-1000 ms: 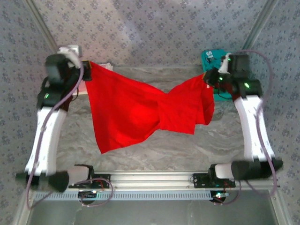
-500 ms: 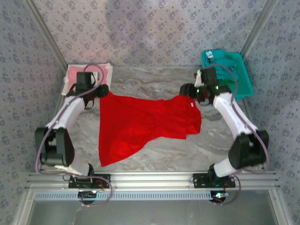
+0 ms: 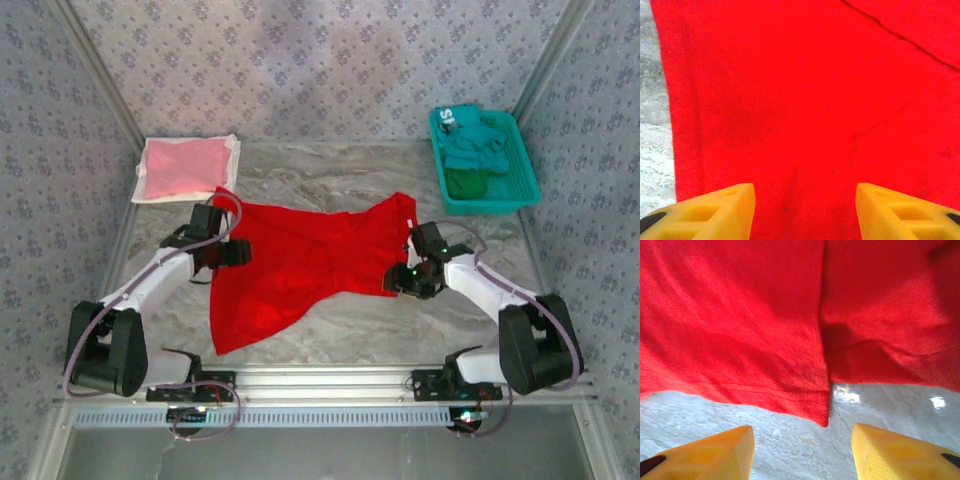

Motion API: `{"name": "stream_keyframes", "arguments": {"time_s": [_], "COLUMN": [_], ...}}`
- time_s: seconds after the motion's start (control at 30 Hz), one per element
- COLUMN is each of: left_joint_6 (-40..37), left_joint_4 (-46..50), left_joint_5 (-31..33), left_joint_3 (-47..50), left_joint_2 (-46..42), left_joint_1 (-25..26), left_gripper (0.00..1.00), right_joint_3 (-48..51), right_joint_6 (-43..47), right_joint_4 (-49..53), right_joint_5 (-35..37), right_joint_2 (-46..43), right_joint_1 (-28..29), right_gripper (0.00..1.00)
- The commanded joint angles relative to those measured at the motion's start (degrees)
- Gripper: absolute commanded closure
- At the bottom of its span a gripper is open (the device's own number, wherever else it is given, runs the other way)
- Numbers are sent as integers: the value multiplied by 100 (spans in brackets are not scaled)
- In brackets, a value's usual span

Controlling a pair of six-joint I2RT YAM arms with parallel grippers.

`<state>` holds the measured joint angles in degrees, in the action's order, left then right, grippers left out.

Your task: Fold and stack the t-shirts

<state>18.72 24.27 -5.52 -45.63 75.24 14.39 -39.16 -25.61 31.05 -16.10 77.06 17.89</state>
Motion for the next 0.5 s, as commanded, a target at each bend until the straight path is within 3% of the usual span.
{"name": "stream_keyframes", "arguments": {"time_s": [0.0, 0.13, 0.4, 0.47], "left_joint_6": [126, 196, 247, 254], "left_joint_4": [40, 64, 51, 2], "left_joint_5": [86, 116, 414, 464], "left_joint_3": [-74, 33, 159, 170], "left_joint_2": [69, -63, -361, -419], "left_joint_1": [28, 37, 29, 28], "left_gripper": [45, 45, 45, 45], "right_joint_3": [91, 169, 5, -108], "right_joint_6": [-142, -195, -191, -168], "right_joint_4": [-483, -800, -817, -763], "right_joint_5": [-184, -137, -64, -73], "right_joint_2": [269, 440, 189, -79], "right_joint_1": [148, 198, 195, 157], "right_gripper": [47, 59, 100, 100]}}
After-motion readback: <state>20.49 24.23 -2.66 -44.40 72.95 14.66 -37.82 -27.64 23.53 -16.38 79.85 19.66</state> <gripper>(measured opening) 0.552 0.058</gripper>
